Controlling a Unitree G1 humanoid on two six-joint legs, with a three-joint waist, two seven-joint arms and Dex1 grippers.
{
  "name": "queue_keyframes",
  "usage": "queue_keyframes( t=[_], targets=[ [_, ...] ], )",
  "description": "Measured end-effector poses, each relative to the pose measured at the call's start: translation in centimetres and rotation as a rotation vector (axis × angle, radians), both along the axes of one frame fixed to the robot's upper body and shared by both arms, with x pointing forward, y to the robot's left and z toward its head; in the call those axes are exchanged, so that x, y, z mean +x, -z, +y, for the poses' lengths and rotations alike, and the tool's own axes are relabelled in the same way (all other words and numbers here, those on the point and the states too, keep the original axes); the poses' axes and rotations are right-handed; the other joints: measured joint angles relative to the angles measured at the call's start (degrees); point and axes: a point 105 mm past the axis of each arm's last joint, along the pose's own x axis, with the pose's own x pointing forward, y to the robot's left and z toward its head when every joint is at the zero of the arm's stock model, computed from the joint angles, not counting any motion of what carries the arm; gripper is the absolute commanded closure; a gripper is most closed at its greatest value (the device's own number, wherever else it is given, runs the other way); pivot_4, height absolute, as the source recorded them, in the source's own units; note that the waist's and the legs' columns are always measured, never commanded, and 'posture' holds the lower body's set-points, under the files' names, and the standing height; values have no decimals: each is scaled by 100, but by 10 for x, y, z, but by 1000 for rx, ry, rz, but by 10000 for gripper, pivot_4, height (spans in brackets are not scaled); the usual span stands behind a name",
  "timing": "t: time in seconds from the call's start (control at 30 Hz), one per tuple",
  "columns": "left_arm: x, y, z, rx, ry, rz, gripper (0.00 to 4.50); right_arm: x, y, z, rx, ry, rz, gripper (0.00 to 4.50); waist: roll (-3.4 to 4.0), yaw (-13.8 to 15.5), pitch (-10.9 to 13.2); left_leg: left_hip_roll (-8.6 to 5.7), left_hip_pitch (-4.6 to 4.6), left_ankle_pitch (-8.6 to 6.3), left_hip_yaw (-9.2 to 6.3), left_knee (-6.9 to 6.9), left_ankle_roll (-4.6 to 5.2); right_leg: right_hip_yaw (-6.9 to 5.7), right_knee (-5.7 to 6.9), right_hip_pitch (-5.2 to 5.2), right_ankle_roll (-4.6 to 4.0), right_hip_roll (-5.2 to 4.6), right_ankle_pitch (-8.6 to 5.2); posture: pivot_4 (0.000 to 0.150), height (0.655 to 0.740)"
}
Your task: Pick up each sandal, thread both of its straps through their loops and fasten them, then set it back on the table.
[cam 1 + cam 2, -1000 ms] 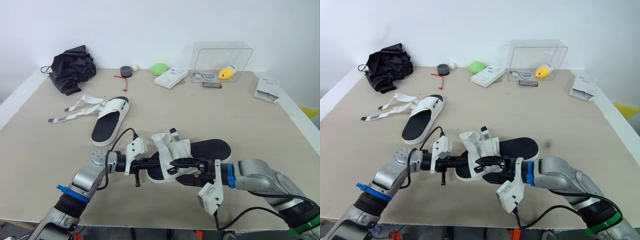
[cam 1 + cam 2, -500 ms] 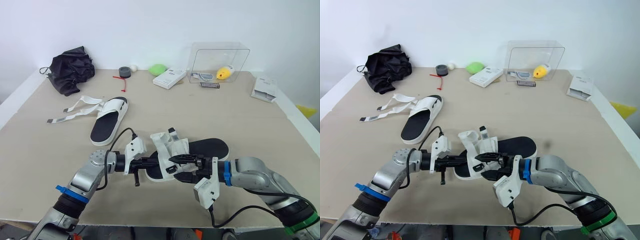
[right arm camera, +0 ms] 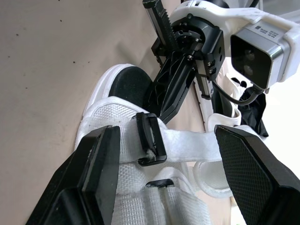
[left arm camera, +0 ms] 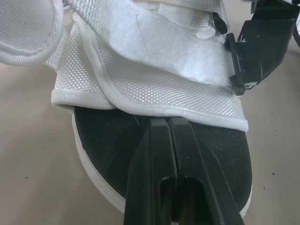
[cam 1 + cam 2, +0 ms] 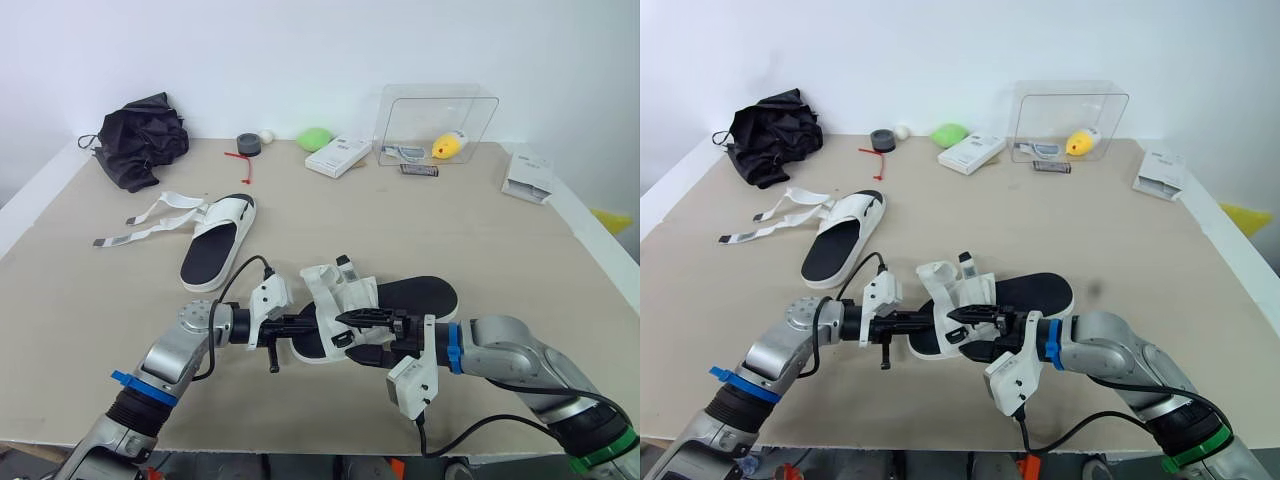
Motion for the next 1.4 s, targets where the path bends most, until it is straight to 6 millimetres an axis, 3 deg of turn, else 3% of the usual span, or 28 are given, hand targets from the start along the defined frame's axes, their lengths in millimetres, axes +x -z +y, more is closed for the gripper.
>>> queue_keyframes(
  t=[0.33, 0.43, 0.57, 1.03, 1.2, 1.4],
  targets=[
    [0, 0, 0, 0, 1, 0, 45000, 1, -2, 0, 18, 6, -10, 10091, 0, 0, 0, 0, 0, 0, 1, -1, 0, 0, 0, -1, 0, 0, -1, 1500, 7400],
    [0, 0, 0, 0, 1, 0, 45000, 2, -2, 0, 16, 11, -8, 22909, 0, 0, 0, 0, 0, 0, 1, -1, 0, 1, 0, -1, 0, 0, -1, 1500, 7400],
    [0, 0, 0, 0, 0, 0, 45000, 2, 1, 0, 2, 15, -4, 44069, -1, 0, 1, 0, -1, 0, 2, -1, 0, 2, 0, -2, 0, 1, 0, 1500, 7400],
    [0, 0, 0, 0, -1, 0, 45000, 3, 0, 0, -26, 3, -14, 44069, 0, -2, 1, 0, 0, 0, 4, 0, 0, 5, 0, -3, 0, 1, 1, 1500, 7400],
    [0, 0, -1, -3, 1, 1, 45000, -2, -3, -3, -51, 1, 63, 44069, -1, 1, 1, 0, -1, 0, 3, 0, 0, 4, 0, -2, 5, -2, 3, 1500, 7400],
    [-1, 0, -2, -8, 10, 5, 45000, -34, 6, -14, -185, -4, 313, 44069, -3, 17, -2, -2, -4, -10, -1, -2, -2, -3, -1, 0, 19, -11, -4, 1500, 7400]
  ],
)
